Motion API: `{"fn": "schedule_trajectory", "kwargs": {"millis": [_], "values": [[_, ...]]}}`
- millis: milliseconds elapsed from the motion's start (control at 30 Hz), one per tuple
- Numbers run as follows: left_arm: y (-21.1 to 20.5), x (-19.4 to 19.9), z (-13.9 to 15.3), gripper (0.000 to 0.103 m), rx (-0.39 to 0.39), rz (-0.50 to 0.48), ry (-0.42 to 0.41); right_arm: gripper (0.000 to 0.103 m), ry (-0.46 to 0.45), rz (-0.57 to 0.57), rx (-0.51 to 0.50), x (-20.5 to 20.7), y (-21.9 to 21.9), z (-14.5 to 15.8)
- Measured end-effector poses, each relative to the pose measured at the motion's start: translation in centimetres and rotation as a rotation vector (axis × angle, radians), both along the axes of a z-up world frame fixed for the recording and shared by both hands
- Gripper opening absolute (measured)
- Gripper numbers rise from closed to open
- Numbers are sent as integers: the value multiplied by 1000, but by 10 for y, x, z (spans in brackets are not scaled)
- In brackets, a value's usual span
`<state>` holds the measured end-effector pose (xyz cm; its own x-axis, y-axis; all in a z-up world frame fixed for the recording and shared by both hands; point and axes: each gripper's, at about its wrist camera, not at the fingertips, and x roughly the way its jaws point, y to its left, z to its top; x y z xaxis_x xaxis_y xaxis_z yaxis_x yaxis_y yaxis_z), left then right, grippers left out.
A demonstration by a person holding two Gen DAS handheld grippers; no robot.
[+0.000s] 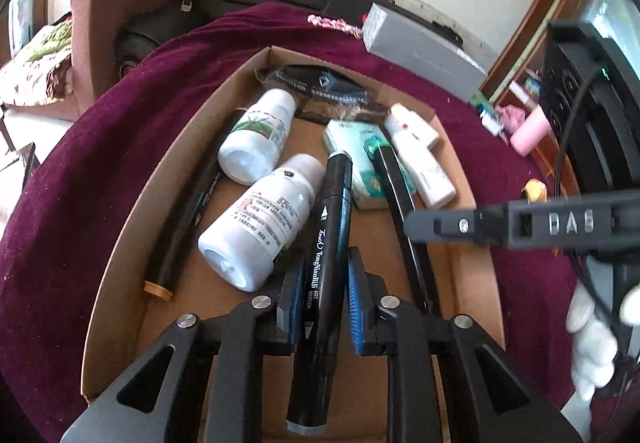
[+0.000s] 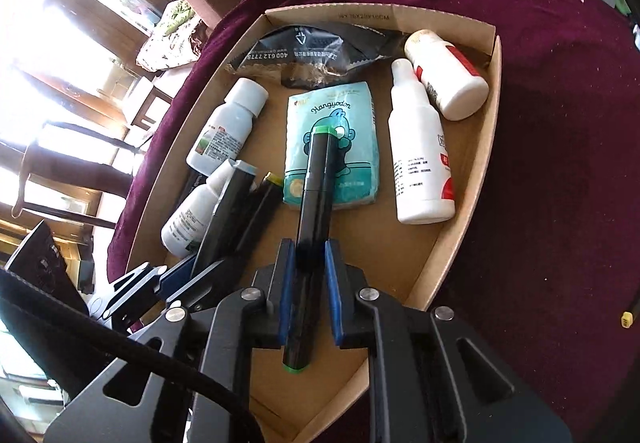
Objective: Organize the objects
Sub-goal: 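Carry both black markers with both tools over the box, then open both tools to release the markers into the box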
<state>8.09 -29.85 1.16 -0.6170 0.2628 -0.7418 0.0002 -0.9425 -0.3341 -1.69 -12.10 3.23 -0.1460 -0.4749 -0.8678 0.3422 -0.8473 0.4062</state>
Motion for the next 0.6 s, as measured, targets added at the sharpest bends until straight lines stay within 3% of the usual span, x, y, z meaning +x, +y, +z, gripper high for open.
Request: {"fn": "schedule_trajectory", "kwargs": {"millis": [200,333,467,600], "values": [[-14,4,3,20,89,17,17,16,86,-4,9,13,-1,12],[-13,7,15,34,127,-1,64,23,133,-28,-23,18,8,21],[-2,4,16,37,110,-19,53,25,132,-58,-70,23,22,22],[-1,8,19,37,155,-6,74,25,138,-83,-99,26,36,27]]}}
